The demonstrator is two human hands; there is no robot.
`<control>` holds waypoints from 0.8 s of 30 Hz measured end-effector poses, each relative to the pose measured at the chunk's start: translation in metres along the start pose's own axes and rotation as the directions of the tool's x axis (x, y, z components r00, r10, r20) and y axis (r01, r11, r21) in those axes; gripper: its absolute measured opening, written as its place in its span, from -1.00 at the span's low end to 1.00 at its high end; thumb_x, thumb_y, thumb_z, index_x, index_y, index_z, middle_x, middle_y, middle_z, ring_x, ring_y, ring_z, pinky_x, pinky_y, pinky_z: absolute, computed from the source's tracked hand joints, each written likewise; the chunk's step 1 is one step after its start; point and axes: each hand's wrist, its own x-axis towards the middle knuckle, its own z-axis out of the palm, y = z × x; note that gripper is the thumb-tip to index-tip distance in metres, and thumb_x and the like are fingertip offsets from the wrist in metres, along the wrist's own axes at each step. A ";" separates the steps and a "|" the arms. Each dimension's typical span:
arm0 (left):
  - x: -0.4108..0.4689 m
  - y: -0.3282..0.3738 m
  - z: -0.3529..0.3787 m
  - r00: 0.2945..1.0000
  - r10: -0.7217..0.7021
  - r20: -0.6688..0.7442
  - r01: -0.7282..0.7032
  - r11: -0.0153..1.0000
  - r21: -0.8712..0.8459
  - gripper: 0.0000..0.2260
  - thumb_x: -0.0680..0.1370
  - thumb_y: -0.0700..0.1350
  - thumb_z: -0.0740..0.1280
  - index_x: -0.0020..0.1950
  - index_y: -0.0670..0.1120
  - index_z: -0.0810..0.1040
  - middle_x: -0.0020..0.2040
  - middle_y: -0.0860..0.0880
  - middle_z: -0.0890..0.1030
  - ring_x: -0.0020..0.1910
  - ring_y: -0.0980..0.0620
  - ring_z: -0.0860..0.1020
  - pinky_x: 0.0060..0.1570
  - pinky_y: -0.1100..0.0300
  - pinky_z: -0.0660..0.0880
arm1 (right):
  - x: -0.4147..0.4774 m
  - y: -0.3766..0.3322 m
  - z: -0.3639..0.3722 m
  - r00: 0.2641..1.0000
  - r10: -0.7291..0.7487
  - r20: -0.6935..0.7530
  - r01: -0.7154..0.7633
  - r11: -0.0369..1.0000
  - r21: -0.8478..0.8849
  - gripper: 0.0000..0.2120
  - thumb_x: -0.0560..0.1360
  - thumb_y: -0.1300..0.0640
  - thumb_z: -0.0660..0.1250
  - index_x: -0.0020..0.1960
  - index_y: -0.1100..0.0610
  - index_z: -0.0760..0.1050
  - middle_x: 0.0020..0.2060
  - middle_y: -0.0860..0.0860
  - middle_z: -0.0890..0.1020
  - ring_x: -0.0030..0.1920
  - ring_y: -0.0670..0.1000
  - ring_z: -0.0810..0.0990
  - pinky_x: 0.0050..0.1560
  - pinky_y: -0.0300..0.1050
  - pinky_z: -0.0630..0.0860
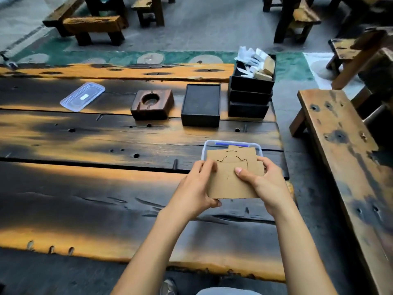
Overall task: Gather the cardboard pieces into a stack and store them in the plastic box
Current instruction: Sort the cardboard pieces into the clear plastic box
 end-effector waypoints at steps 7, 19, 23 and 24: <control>0.065 0.024 0.039 0.998 -0.003 0.065 -0.008 0.985 0.170 -0.34 0.30 -0.05 0.64 0.16 0.12 0.24 0.20 0.03 0.36 -0.05 -0.24 0.56 -0.07 -0.10 0.59 | 0.063 0.010 -0.044 0.999 0.048 -0.009 -0.049 0.998 -0.049 -0.46 0.33 0.12 0.66 0.23 0.00 0.53 0.03 -0.05 0.74 -0.07 -0.12 0.74 -0.14 -0.22 0.63; 0.164 -0.010 0.063 0.990 0.053 0.131 -0.081 0.973 0.217 -0.42 0.30 -0.03 0.62 0.09 0.03 0.28 0.05 0.08 0.38 -0.08 -0.01 0.38 -0.24 0.10 0.27 | 0.150 0.027 -0.054 1.000 0.007 0.023 0.006 0.868 -0.497 -0.34 0.44 -0.23 0.46 0.46 -0.08 0.35 0.29 -0.04 0.59 0.29 0.05 0.54 0.21 -0.02 0.46; 0.202 -0.028 0.075 0.977 0.023 0.210 -0.071 0.972 0.224 -0.42 0.33 -0.10 0.63 0.13 -0.04 0.32 0.15 0.00 0.43 0.02 -0.10 0.49 -0.16 0.08 0.42 | 0.183 0.040 -0.054 0.994 0.092 0.057 -0.044 0.826 -0.562 -0.33 0.45 -0.13 0.48 0.49 -0.01 0.34 0.32 0.07 0.54 0.36 0.11 0.48 0.35 0.04 0.44; 0.213 -0.033 0.079 0.972 0.015 0.234 -0.068 0.973 0.221 -0.42 0.33 -0.11 0.63 0.15 -0.07 0.33 0.18 -0.03 0.44 0.06 -0.12 0.51 -0.10 0.05 0.48 | 0.194 0.044 -0.053 0.993 0.109 0.048 -0.059 0.802 -0.594 -0.32 0.46 -0.12 0.48 0.49 0.00 0.34 0.32 0.10 0.53 0.37 0.13 0.47 0.36 0.03 0.41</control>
